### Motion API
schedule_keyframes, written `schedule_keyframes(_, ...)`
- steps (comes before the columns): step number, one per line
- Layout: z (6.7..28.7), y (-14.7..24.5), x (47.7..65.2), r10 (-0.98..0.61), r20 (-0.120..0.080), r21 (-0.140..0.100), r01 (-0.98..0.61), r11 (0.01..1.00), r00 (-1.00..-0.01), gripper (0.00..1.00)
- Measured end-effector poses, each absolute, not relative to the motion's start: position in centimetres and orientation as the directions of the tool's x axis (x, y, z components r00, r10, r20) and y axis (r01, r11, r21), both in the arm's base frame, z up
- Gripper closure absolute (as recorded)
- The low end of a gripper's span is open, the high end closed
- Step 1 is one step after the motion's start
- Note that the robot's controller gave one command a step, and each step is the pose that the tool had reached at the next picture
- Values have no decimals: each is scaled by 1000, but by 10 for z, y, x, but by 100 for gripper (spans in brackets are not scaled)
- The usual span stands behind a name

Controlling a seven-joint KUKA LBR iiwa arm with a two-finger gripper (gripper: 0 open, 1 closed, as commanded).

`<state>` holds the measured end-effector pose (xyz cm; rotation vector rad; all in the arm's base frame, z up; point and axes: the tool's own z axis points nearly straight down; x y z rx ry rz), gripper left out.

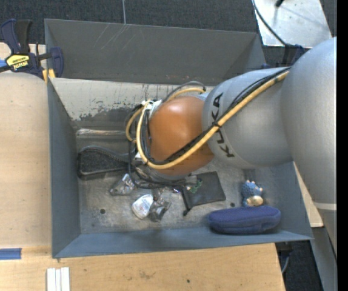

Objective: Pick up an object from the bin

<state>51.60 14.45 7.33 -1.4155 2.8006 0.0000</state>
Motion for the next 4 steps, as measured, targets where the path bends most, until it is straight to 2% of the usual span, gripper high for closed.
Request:
schedule_keyframes(1, 76, 147, 519, -805, -16, -6, -805, 594, -594, 100)
schedule_keyframes(2, 88, 148, 521, -802, -5, -2, -802, 597, -597, 100)
schedule_keyframes(3, 136, 148, 522, -800, -7, -5, -800, 600, -600, 100)
schedule_keyframes(4, 197, 149, 524, -798, -9, -6, -798, 603, -603, 100)
